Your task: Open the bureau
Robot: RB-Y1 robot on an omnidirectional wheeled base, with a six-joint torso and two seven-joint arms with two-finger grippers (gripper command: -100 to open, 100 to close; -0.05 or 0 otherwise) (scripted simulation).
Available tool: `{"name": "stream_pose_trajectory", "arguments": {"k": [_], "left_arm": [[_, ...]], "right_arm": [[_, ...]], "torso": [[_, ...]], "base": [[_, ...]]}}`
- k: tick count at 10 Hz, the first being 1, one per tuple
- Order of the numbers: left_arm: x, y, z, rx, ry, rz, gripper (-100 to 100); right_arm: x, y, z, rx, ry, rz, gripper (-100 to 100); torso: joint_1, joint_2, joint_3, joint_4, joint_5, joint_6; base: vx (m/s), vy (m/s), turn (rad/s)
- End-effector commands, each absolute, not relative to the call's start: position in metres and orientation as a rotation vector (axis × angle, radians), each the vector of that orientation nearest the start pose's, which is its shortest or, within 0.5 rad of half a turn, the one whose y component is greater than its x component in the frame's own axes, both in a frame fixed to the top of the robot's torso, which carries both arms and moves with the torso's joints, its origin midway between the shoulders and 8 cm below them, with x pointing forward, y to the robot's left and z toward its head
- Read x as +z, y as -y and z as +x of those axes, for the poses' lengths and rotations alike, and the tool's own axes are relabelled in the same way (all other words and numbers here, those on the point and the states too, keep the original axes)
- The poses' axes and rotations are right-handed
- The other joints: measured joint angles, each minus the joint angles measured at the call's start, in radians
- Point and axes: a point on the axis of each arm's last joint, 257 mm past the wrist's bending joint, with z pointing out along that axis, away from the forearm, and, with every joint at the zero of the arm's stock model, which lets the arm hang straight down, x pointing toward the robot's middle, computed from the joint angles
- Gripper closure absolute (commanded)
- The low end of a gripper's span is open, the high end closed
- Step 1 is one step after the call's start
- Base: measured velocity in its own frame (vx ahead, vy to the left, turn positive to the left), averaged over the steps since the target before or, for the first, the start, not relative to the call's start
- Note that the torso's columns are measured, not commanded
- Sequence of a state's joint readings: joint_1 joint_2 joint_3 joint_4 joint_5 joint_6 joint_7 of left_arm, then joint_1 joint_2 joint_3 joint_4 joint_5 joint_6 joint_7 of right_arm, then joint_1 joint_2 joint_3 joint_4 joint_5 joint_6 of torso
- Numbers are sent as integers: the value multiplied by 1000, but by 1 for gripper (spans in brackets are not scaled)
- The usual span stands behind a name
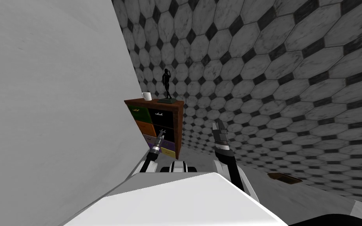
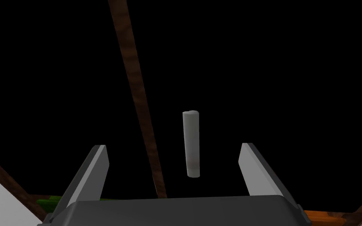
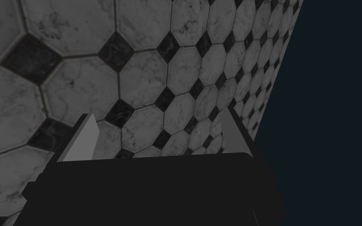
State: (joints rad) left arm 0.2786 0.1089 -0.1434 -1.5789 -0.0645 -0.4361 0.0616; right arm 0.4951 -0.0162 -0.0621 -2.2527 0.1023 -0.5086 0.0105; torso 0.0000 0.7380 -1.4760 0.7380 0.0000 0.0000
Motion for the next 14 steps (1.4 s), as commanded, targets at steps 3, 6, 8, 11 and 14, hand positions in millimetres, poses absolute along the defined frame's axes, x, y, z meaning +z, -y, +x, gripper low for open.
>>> {"name": "stream_pose_trajectory", "arguments": {"k": [3, 6, 8, 11, 14], "left_arm": [[-270, -196, 450, -1307, -1219, -1014, -100], [-266, -196, 453, -1307, -1219, -1015, 100], [-263, -196, 448, -1312, -1220, -1011, 100], [-259, -195, 446, -1317, -1218, -1007, 100], [-263, -195, 438, -1318, -1232, -1012, 100]], "right_arm": [[15, 287, 347, 1165, -695, 582, 0], [15, 287, 347, 1165, -695, 582, 0], [15, 287, 347, 1165, -695, 581, 0], [15, 287, 347, 1165, -695, 581, 0], [15, 287, 347, 1165, -695, 581, 0]], "torso": [[0, 1, 0, 0, 0, 0], [0, 0, 0, 0, 0, 0], [3, 6, 4, -3, 3, 0], [1, 0, 0, -1, 0, 0], [0, 1, 1, -2, 1, 0]], "base": [[35, 8, -31], [38, -2, -6], [-155, 35, 27], [-153, 44, 9], [-168, 42, 24]]}}
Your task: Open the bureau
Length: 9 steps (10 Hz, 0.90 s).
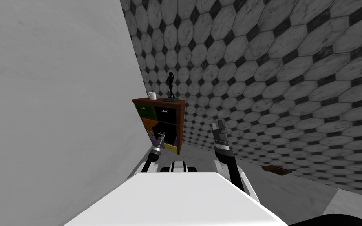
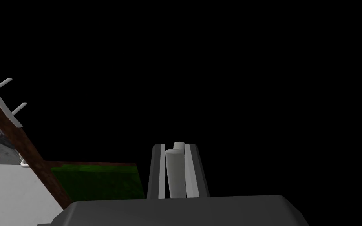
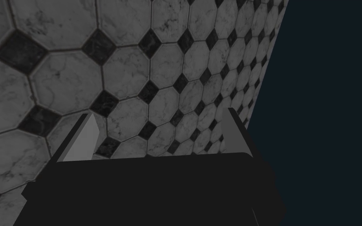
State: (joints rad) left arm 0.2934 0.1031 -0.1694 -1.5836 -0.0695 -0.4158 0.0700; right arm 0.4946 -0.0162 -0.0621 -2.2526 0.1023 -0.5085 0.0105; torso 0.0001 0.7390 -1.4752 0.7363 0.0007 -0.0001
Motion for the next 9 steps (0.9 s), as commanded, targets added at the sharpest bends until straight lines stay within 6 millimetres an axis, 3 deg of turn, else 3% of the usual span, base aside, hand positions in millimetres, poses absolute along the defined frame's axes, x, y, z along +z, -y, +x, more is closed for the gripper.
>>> {"name": "stream_pose_trajectory", "arguments": {"k": [1, 9], "left_arm": [[-248, -194, 444, -1322, -1224, -1005, -100], [-203, -195, 456, -1321, -1225, -1004, -100]], "right_arm": [[15, 287, 347, 1165, -695, 581, 0], [15, 287, 347, 1165, -695, 582, 0]], "torso": [[1, 0, 0, 0, 0, 0], [0, 1, 0, 3, -1, 0]], "base": [[-102, 30, 2], [-5, -6, 1]]}}
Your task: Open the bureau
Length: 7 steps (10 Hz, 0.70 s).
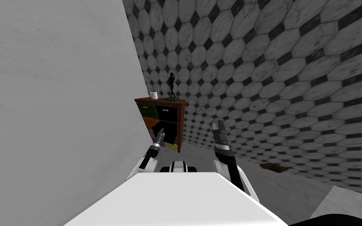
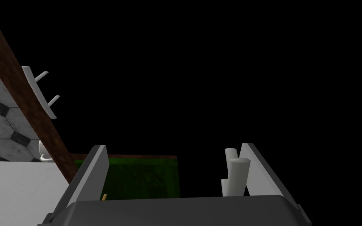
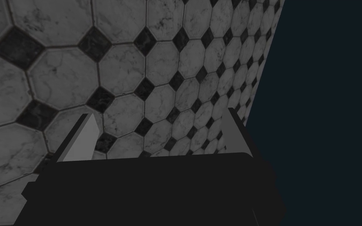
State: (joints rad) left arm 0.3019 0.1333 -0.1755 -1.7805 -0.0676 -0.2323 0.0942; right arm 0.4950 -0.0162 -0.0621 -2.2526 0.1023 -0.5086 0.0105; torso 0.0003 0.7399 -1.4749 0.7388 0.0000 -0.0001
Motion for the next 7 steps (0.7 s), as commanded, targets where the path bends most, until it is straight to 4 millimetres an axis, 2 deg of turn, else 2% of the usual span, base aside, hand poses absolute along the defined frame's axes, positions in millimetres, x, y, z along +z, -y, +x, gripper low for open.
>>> {"name": "stream_pose_trajectory", "arguments": {"k": [1, 2, 7], "left_arm": [[-210, -195, 454, -1317, -1231, -1010, -100], [-211, -195, 454, -1315, -1234, -1014, 0], [-214, -196, 454, -1311, -1238, -1019, 0]], "right_arm": [[15, 287, 347, 1165, -695, 582, 0], [15, 287, 347, 1165, -695, 582, 0], [15, 287, 347, 1165, -695, 582, 0]], "torso": [[-1, 1, 0, 2, -1, 0], [-2, 0, 0, 1, -1, 0], [-1, -1, -1, 0, 0, 0]], "base": [[-6, 1, -1], [0, 0, 0], [0, 0, 0]]}}
